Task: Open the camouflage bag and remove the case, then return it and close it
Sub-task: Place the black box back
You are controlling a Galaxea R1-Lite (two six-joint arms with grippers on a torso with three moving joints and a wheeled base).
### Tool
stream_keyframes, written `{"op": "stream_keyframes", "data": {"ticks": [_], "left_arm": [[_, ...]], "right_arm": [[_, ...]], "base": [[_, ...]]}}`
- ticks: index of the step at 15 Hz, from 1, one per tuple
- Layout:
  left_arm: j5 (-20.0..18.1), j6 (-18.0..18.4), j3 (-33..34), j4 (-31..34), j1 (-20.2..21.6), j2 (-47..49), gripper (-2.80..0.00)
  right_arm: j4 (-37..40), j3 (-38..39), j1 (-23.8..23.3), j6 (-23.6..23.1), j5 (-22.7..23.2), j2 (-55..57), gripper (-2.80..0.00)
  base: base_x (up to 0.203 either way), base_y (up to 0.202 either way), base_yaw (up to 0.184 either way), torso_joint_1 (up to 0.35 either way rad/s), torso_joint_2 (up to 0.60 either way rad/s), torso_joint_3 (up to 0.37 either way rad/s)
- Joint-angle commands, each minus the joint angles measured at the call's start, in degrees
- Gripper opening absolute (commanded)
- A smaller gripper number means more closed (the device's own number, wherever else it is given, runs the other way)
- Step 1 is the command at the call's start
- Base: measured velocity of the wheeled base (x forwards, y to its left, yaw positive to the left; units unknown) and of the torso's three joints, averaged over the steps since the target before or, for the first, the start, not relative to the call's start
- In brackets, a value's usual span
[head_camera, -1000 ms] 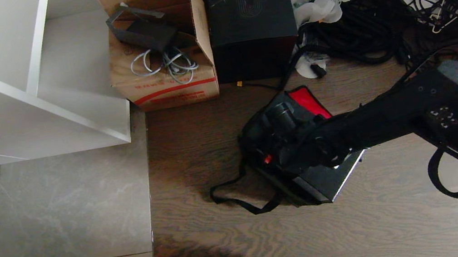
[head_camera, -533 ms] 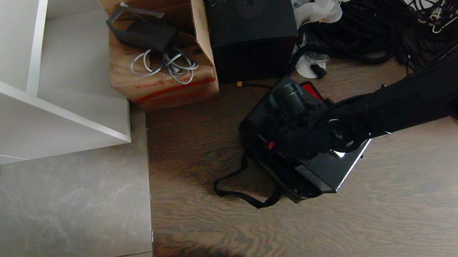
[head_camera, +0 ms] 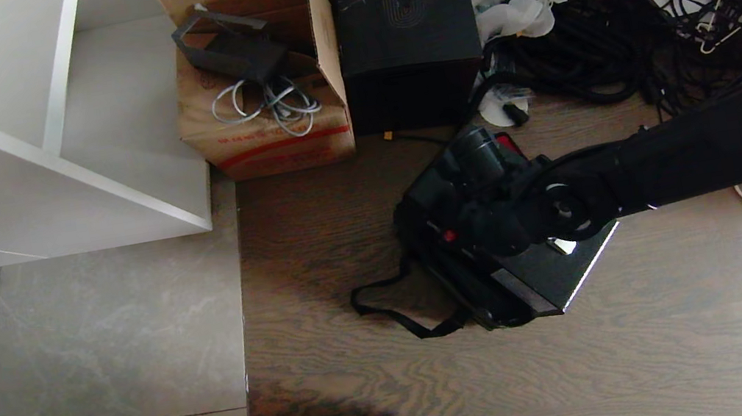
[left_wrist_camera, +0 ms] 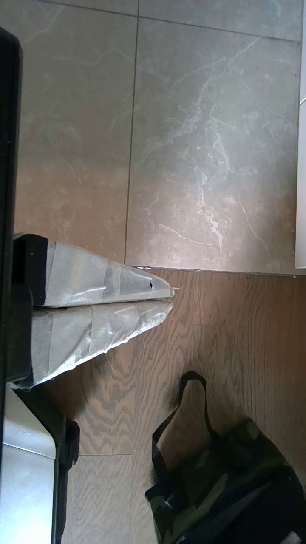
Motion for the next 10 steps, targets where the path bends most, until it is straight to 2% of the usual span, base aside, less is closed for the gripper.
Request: {"op": "stream_keyframes", "data": {"ticks": [1, 10], "left_arm": [[0.0, 0.0, 0.0, 0.0, 0.0, 0.0, -2.8], [0.0, 0.0, 0.0, 0.0, 0.0, 0.0, -2.8]], "right_arm": [[0.1, 0.1, 0.0, 0.0, -0.3, -0.8, -2.8], [-0.1, 0.6, -0.7, 0.4, -0.5, -0.2, -2.8]], "base": [[0.0, 0.0, 0.0, 0.0, 0.0, 0.0], [0.0, 0.0, 0.0, 0.0, 0.0, 0.0]]}}
